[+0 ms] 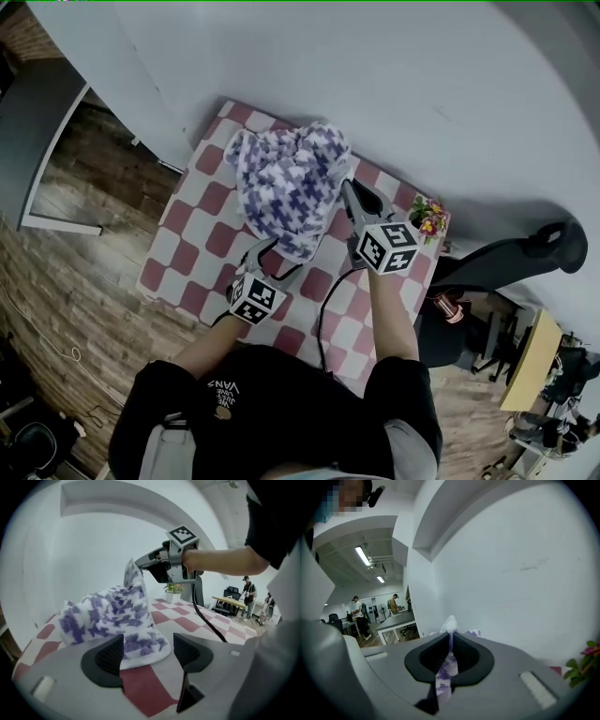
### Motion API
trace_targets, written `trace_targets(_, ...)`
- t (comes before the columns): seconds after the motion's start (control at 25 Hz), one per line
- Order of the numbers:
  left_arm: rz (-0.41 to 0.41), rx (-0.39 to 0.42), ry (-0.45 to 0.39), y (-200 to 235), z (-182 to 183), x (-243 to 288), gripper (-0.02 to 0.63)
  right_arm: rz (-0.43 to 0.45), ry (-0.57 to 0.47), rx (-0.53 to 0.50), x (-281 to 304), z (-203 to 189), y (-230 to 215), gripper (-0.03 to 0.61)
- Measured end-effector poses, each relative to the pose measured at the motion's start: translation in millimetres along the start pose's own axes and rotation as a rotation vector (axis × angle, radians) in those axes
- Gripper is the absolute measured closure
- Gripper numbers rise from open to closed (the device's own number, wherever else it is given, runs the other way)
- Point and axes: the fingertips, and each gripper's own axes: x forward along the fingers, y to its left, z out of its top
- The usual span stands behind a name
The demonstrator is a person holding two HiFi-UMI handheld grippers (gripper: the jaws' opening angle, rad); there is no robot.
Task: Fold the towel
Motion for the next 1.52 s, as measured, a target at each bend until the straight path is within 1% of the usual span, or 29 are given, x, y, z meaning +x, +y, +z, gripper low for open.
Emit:
trace_targets(0.16, -0.057, 0.064, 0.060, -19, -4, 25, 0.304, -0.043, -0.015, 0.061, -25, -11, -28, 0.549)
trace_targets(0.28, -0.055, 0.116, 0.151, -22, -17, 40, 0.305, -0.062, -0.032, 0.118, -42, -20, -44, 0.549)
trace_targets(0.36, -0.058, 0.122, 0.206, -21, -27, 44, 0.310, -0.069, -0.043, 0.143, -52, -25, -52, 0.549)
trace_targets(0.4, -0.062, 0.122, 0.218, -22, -29, 44, 0.315, -0.072, -0.049, 0.154, -57, -27, -55, 0.550)
trace_targets(0.44, -0.067, 0.122, 0.224, -23, -30, 44, 0.333, -0.075, -0.055, 0.168, -61, -29, -58, 0.549)
trace_targets(0.56, -0.068, 0.121, 0.239, -23, -30, 43, 0.447, -0.083, -0.076, 0.225, -74, -37, -65, 0.549)
trace_targets(0.6, -0.061, 0.117, 0.244, -21, -31, 42, 0.514, -0.085, -0.082, 0.246, -78, -40, -66, 0.550)
trace_targets(0.64, -0.057, 0.112, 0.248, -20, -32, 40, 0.545, -0.088, -0.086, 0.264, -81, -44, -67, 0.550)
trace_targets(0.72, -0.062, 0.098, 0.252, -19, -33, 32, 0.555, -0.097, -0.092, 0.291, -89, -50, -65, 0.550)
trace_targets(0.8, -0.072, 0.088, 0.234, -19, -30, 17, 0.558, -0.112, -0.094, 0.302, -99, -56, -60, 0.551)
trace_targets(0.88, -0.070, 0.082, 0.198, -18, -25, -5, 0.558, -0.128, -0.101, 0.303, -112, -58, -50, 0.551)
trace_targets(1.08, -0.038, 0.092, 0.068, -13, 2, -82, 0.558, -0.190, -0.150, 0.288, -154, -55, -15, 0.551)
trace_targets(1.2, -0.021, 0.121, -0.005, -12, 14, -132, 0.558, -0.226, -0.188, 0.288, -185, -55, 19, 0.551)
trace_targets(1.32, -0.017, 0.161, -0.062, -15, 18, -175, 0.558, -0.254, -0.216, 0.288, -216, -61, 57, 0.551)
trace_targets(1.52, -0.028, 0.215, -0.101, -25, 4, -227, 0.558, -0.290, -0.275, 0.330, -257, -81, 120, 0.551)
